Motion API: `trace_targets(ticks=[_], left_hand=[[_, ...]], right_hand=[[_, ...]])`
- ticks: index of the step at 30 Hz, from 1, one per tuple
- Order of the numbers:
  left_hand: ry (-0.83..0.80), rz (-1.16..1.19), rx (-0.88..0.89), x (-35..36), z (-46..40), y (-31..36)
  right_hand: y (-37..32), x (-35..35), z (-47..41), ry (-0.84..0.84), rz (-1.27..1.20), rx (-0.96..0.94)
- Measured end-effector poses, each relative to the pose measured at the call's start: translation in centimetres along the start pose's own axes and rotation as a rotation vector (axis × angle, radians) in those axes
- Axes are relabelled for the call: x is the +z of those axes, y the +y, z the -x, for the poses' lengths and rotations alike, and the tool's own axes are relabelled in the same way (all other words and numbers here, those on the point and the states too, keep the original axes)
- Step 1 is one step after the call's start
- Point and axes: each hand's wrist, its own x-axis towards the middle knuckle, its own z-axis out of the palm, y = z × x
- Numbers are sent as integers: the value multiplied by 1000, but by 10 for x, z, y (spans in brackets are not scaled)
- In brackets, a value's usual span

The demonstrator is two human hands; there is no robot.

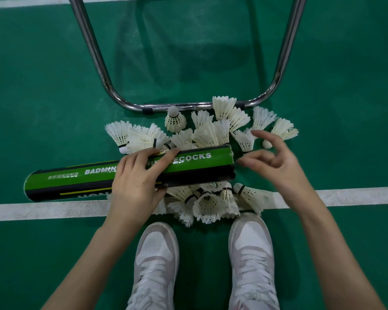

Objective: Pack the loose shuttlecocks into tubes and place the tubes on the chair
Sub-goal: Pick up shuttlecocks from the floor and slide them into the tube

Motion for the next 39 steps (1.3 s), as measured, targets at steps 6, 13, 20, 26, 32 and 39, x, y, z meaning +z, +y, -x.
trace_targets(ticks=[6,13,20,26,32,39], left_hand=[[-8,-15,-19,1,2,2],[-9,-22,-23,1,2,2],[-12,-6,-24,0,3,5],[-27,-7,-27,2,5,6],[-45,-26,-34,3,6,5],[-49,-32,-36,4,7,6]], right_hand=[[33,-23,-39,175,154,-100],[61,-27,-74,152,404,-109],[70,-22,-76,190,626,-125],[74,-26,-57,179,714,-13],[61,-28,-35,206,855,-92],[23,-18,-2,372,372,-154]])
